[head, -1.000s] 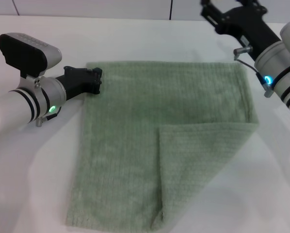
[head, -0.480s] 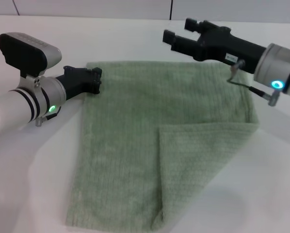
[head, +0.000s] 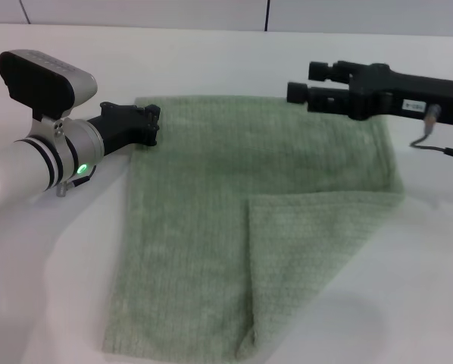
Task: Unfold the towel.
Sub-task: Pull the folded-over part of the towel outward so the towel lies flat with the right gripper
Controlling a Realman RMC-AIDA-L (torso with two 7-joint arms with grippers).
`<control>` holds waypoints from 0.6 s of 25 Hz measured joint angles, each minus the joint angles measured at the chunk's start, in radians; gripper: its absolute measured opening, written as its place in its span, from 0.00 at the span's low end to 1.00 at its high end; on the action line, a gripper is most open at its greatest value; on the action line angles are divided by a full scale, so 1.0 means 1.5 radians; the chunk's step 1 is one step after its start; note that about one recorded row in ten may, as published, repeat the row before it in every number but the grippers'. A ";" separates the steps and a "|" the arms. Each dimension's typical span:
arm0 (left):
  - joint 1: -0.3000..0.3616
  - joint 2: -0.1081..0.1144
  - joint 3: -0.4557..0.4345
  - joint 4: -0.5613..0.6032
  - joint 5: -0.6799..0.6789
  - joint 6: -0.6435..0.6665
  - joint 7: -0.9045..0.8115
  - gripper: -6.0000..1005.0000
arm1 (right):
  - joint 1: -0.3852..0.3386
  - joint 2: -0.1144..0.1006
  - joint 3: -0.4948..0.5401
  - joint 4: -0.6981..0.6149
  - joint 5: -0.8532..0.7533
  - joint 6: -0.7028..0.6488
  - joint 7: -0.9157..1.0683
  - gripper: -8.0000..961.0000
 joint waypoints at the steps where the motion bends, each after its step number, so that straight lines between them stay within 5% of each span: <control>1: 0.000 0.000 0.000 0.000 0.000 0.000 0.000 0.00 | 0.002 -0.002 0.005 0.002 -0.011 -0.009 0.004 0.86; 15: 0.003 0.000 0.000 0.000 0.000 0.001 0.000 0.00 | 0.077 -0.032 0.061 0.014 -0.151 -0.113 0.128 0.86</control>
